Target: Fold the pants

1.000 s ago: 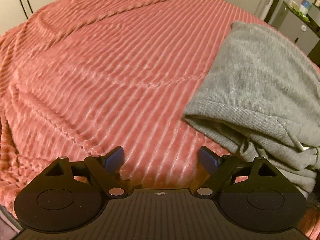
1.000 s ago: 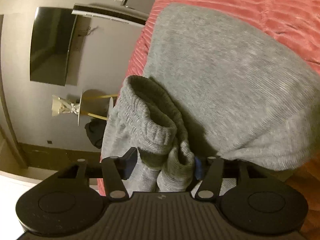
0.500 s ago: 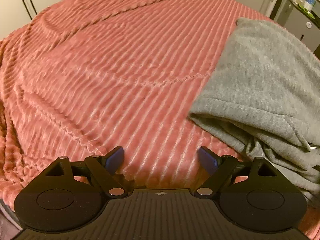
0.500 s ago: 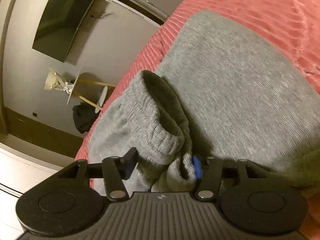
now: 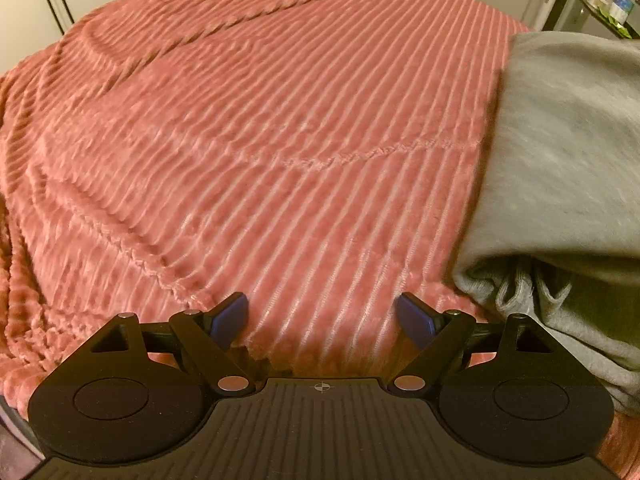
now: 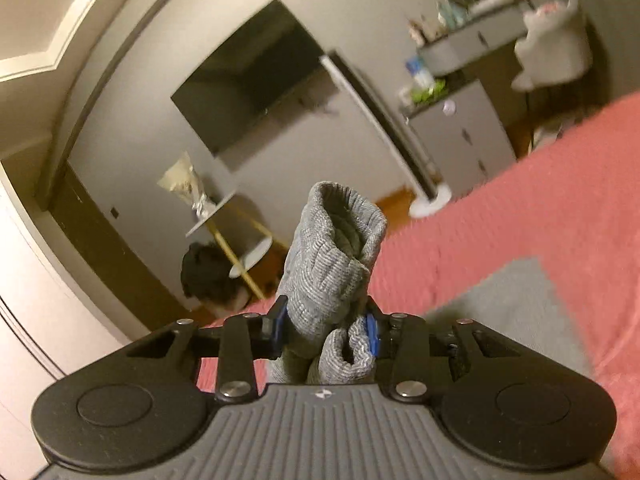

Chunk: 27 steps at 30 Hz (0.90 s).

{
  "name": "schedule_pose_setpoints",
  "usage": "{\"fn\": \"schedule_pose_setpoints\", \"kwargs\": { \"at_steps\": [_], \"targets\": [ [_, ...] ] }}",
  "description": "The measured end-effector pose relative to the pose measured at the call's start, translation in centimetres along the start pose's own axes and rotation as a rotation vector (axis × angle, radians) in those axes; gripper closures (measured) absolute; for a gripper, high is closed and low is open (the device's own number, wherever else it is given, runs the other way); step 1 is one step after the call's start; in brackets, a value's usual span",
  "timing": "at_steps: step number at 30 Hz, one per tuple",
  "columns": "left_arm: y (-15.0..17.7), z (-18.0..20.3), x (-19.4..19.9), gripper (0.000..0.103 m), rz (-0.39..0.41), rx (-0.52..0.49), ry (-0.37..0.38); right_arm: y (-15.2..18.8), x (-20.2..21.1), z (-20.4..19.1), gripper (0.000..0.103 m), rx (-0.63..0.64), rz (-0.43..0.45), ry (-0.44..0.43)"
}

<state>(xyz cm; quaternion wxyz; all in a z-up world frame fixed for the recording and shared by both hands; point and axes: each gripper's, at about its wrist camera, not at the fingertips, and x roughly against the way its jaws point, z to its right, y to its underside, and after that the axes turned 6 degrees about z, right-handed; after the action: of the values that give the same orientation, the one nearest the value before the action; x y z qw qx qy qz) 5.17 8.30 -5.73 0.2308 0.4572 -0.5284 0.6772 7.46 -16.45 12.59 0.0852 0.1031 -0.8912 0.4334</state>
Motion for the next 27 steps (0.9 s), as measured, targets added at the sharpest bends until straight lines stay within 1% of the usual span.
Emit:
{"fn": "schedule_pose_setpoints", "kwargs": {
  "at_steps": [3,7,9,10,12,14,15,16,17,18,20,21,22,24,25,26,27],
  "targets": [
    [0.0,0.0,0.1,0.016,0.003,-0.009,0.008,-0.3,1.2,2.0,0.067,0.038,0.024,0.066],
    [0.2,0.5,0.3,0.015,-0.005,-0.028,0.005,0.7,0.4,5.5,0.067,0.002,-0.056,0.153],
    [0.3,1.0,0.5,0.015,-0.002,-0.06,0.013,1.4,-0.1,6.3,0.067,-0.01,-0.083,0.167],
    [0.4,1.3,0.7,0.015,-0.001,-0.08,0.026,1.6,-0.2,6.2,0.067,-0.01,-0.082,0.164],
    [0.6,1.9,1.4,0.015,0.02,-0.124,0.082,1.6,-0.1,5.9,0.067,-0.006,-0.071,0.146],
    [0.8,2.5,2.5,0.013,0.078,-0.146,0.142,1.4,0.4,5.8,0.067,0.003,-0.062,0.13],
    [1.0,2.9,3.0,0.012,0.106,-0.147,0.183,1.3,0.6,5.5,0.067,0.009,-0.056,0.12],
    [1.2,3.3,3.3,0.009,0.14,-0.147,0.233,1.1,0.8,5.3,0.067,0.013,-0.049,0.11],
    [1.4,3.8,3.4,0.008,0.166,-0.156,0.256,1.1,1.2,5.3,0.066,0.014,-0.044,0.101],
    [1.5,4.5,3.3,0.008,0.172,-0.175,0.251,0.9,1.4,5.1,0.066,0.012,-0.041,0.093],
    [1.6,6.2,2.2,0.01,0.158,-0.224,0.184,0.6,2.0,5.0,0.066,-0.001,-0.033,0.079],
    [1.6,6.6,1.9,0.01,0.158,-0.236,0.168,0.4,2.3,4.9,0.066,-0.007,-0.029,0.069],
    [1.5,6.7,1.9,0.011,0.18,-0.235,0.164,0.3,2.6,4.8,0.066,-0.011,-0.023,0.06],
    [1.3,6.0,2.1,0.011,0.247,-0.173,0.13,0.1,3.2,4.3,0.066,0.006,-0.011,0.044],
    [1.0,5.4,2.0,0.017,0.258,-0.124,0.107,0.0,3.5,4.2,0.066,0.014,-0.003,0.037],
    [0.8,4.7,1.7,0.019,0.254,-0.077,0.088,-0.1,3.8,4.2,0.067,0.02,0.002,0.029],
    [0.5,3.8,1.3,0.02,0.238,-0.027,0.104,-0.1,4.2,4.4,0.067,0.019,0.005,0.024]
  ]
}}
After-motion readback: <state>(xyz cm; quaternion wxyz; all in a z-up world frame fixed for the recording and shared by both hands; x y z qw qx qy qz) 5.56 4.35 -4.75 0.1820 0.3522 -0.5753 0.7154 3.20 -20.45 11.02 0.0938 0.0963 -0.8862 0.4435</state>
